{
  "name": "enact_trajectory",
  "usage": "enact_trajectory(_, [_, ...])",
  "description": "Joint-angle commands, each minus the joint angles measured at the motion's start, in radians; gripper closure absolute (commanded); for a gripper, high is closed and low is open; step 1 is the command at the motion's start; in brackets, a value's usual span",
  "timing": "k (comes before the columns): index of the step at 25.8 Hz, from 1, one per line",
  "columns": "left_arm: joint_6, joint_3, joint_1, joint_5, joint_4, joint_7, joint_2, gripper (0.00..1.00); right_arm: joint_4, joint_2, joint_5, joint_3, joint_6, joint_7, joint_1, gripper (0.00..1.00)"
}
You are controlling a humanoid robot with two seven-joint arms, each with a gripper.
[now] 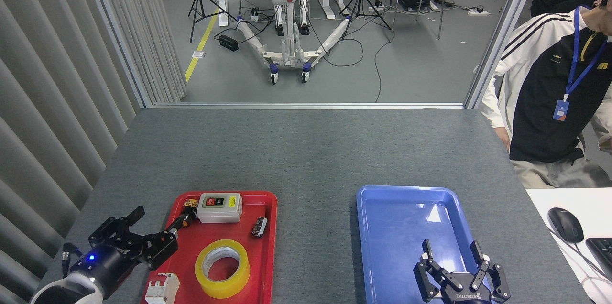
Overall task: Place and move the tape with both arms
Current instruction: 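Move the left gripper toward the yellow tape roll on the red tray, then close the left gripper on the rim of the yellow tape roll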
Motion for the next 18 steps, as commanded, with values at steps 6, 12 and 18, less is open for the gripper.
enact_trajectory(6, [0.229, -0.37, -0.171, 0.318, 0.059, -0.145, 0.24, 0.02, 0.001, 0.003, 0.0, 0.003, -0.001, 0.005, 0.0, 0.0])
enact_trajectory(12, [0.24, -0.525, -0.271, 0.336, 0.065, -0.146, 0.269, 0.02, 0.001, 0.003, 0.0, 0.004, -0.001, 0.003, 0.0, 0.0])
enact_trajectory(18, [0.234, -0.617, -0.331, 0.343, 0.098, -0.146, 0.288, 0.03, 0.001, 0.0, 0.0, 0.004, -0.001, 0.003, 0.0, 0.0])
